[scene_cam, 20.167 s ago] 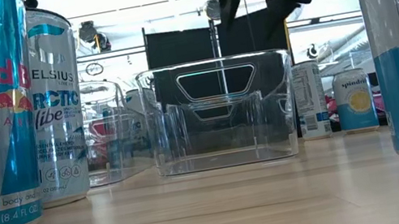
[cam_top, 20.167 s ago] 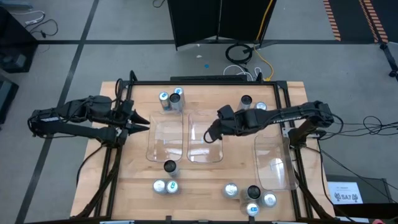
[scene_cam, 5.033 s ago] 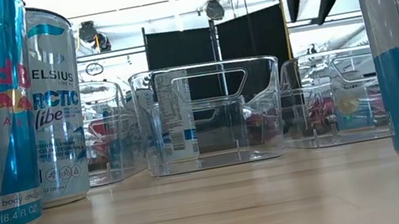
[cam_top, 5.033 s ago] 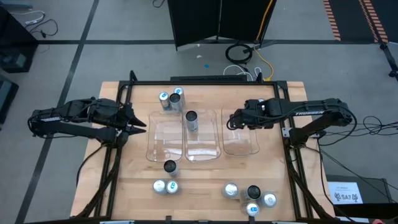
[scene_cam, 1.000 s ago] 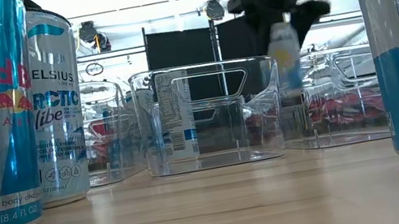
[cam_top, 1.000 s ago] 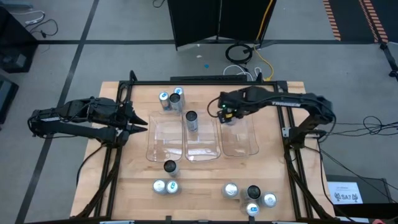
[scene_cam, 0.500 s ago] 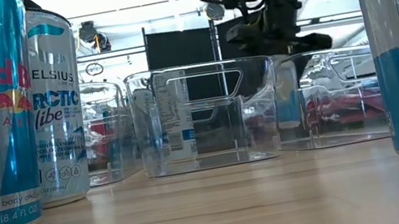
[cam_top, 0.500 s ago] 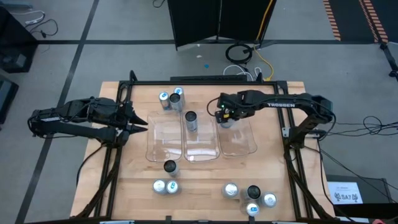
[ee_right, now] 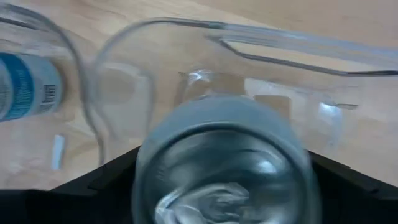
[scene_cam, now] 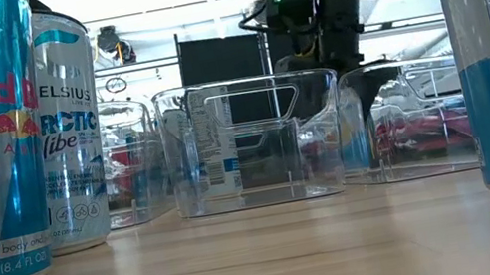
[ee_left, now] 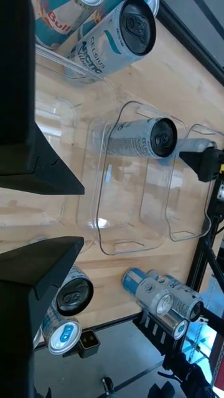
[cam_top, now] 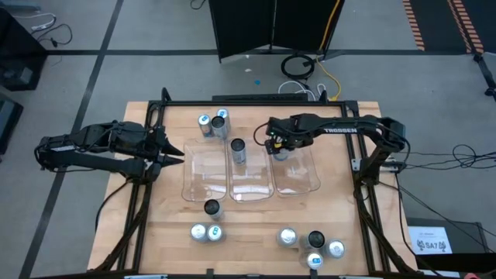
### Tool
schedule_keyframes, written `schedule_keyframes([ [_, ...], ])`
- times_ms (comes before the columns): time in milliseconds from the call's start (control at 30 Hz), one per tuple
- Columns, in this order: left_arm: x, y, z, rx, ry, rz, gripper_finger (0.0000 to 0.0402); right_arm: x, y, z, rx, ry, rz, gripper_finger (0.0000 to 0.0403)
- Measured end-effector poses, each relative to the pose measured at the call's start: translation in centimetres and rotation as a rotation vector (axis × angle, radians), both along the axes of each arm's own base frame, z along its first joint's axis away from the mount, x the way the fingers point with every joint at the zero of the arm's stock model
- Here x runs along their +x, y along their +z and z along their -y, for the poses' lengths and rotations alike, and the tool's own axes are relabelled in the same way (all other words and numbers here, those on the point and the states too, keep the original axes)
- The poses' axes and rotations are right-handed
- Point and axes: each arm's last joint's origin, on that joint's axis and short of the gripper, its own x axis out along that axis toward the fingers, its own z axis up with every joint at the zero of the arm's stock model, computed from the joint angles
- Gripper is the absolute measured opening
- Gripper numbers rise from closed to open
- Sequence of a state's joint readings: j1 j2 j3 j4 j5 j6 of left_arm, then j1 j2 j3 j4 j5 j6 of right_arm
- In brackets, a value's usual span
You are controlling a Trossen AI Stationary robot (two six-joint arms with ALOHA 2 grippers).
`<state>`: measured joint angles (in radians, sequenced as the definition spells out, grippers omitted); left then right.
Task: Sort soda cans
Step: Put the top blue-white soda can into the right transparent bin, then put the bottom center blue-white soda can into the right transparent bin
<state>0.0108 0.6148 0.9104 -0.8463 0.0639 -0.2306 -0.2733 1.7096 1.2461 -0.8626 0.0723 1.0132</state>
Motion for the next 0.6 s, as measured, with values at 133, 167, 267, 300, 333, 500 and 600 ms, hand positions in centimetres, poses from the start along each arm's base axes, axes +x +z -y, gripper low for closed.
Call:
schedule_keyframes([
  [133,0.0,0.0,0.0,0.000,0.000,-0.001,0.0128,0.2,0.3,0.0,-0.004,0.003,0.011,0.0351],
  [167,0.0,0.0,0.0,0.000,0.000,0.000,0.0128,0.2,0.4,0.1,-0.005,0.003,0.014,0.0352],
  [267,0.0,0.0,0.0,-0.001,0.000,-0.001,0.0128,0.4,0.8,0.1,-0.009,0.003,0.027,0.0352],
  [300,0.0,0.0,0.0,-0.001,0.000,-0.001,0.0128,0.5,1.0,0.1,-0.011,0.005,0.033,0.0352],
  [333,0.0,0.0,0.0,-0.001,0.000,0.000,0.0128,0.6,1.2,0.2,-0.018,0.010,0.040,0.0352],
  [500,0.0,0.0,0.0,-0.003,0.002,-0.001,0.0128,1.1,3.0,0.4,-0.057,0.026,0.062,0.0352],
  [600,0.0,0.0,0.0,-0.003,0.001,0.000,0.0128,1.0,4.4,0.4,-0.057,0.037,0.036,0.0352],
])
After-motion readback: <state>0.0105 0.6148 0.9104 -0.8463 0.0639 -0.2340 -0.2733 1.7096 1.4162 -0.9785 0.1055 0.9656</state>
